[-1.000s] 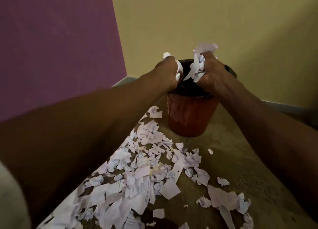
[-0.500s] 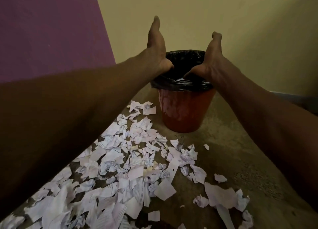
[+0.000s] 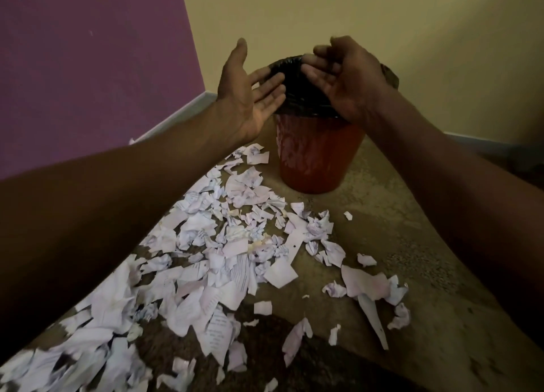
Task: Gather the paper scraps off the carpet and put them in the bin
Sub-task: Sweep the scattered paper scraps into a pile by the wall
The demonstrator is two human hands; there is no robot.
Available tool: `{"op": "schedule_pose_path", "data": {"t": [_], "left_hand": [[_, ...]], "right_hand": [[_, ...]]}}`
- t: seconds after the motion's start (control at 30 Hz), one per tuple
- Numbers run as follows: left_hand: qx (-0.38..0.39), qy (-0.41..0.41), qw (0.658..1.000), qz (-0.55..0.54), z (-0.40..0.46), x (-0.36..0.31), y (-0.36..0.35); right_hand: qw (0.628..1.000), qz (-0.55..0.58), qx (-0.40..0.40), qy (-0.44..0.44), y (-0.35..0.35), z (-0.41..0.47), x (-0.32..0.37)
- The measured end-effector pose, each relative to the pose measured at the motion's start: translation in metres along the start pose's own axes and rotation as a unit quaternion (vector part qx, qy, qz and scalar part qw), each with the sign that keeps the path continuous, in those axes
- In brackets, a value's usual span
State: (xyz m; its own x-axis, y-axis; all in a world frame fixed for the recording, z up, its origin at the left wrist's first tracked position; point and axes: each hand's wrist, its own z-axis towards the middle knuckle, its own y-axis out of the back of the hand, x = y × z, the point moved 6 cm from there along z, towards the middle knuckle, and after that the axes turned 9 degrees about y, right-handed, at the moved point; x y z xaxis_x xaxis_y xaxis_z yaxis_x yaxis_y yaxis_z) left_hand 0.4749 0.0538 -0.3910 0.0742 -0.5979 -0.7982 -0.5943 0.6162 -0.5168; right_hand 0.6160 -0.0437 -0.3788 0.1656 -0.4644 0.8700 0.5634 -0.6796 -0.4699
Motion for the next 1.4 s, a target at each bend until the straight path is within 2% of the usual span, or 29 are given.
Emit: {"op": "schedule_pose_path", "data": {"t": [0.13, 0.27, 0.43, 0.53, 0.6, 0.67, 0.73, 0.8, 0.87, 0.93, 1.0, 1.07, 1.1, 1.2, 1.3, 1.4], "left_hand": [[-0.033, 0.002, 0.999, -0.013, -0.044, 0.024, 0.036], [-0.093, 0.014, 0.995, -0.016, -0.091, 0.058, 0.085], [-0.191, 0.037, 0.977, 0.088, -0.149, 0.114, 0.149], [-0.254, 0.011, 0.944, 0.212, -0.178, 0.149, 0.187], [-0.280, -0.017, 0.909, 0.308, -0.195, 0.172, 0.211], [-0.287, -0.039, 0.885, 0.364, -0.211, 0.194, 0.229], [-0.282, -0.062, 0.869, 0.403, -0.224, 0.213, 0.243], [-0.273, -0.077, 0.857, 0.431, -0.234, 0.228, 0.251], [-0.256, -0.105, 0.845, 0.458, -0.244, 0.238, 0.254], [-0.247, -0.147, 0.813, 0.507, -0.256, 0.247, 0.252], [-0.261, -0.158, 0.742, 0.597, -0.270, 0.261, 0.250], [-0.294, -0.107, 0.667, 0.676, -0.285, 0.280, 0.251], [-0.306, -0.078, 0.643, 0.698, -0.292, 0.289, 0.250], [-0.313, -0.048, 0.607, 0.729, -0.305, 0.307, 0.247], [-0.324, -0.027, 0.588, 0.741, -0.295, 0.302, 0.259], [-0.275, -0.011, 0.564, 0.778, -0.274, 0.297, 0.278]], "right_hand": [[0.994, -0.100, 0.044, 0.018, -0.004, -0.054, 0.002], [0.979, -0.195, 0.055, -0.016, 0.020, -0.098, -0.019], [0.924, -0.371, 0.045, -0.084, 0.105, -0.157, -0.070], [0.853, -0.515, 0.051, -0.070, 0.152, -0.186, -0.097], [0.803, -0.577, 0.083, -0.122, 0.174, -0.207, -0.115], [0.736, -0.632, 0.152, -0.190, 0.192, -0.229, -0.136], [0.658, -0.679, 0.241, -0.221, 0.201, -0.246, -0.151], [0.597, -0.716, 0.292, -0.212, 0.206, -0.256, -0.162], [0.557, -0.763, 0.281, -0.168, 0.206, -0.262, -0.166], [0.555, -0.787, 0.244, -0.113, 0.204, -0.269, -0.166], [0.569, -0.786, 0.228, -0.080, 0.205, -0.276, -0.169], [0.581, -0.781, 0.220, -0.065, 0.208, -0.277, -0.171], [0.585, -0.780, 0.215, -0.063, 0.209, -0.276, -0.170], [0.599, -0.771, 0.210, -0.043, 0.211, -0.265, -0.171], [0.616, -0.756, 0.223, -0.009, 0.209, -0.259, -0.176], [0.629, -0.745, 0.223, -0.005, 0.206, -0.257, -0.178]]}}
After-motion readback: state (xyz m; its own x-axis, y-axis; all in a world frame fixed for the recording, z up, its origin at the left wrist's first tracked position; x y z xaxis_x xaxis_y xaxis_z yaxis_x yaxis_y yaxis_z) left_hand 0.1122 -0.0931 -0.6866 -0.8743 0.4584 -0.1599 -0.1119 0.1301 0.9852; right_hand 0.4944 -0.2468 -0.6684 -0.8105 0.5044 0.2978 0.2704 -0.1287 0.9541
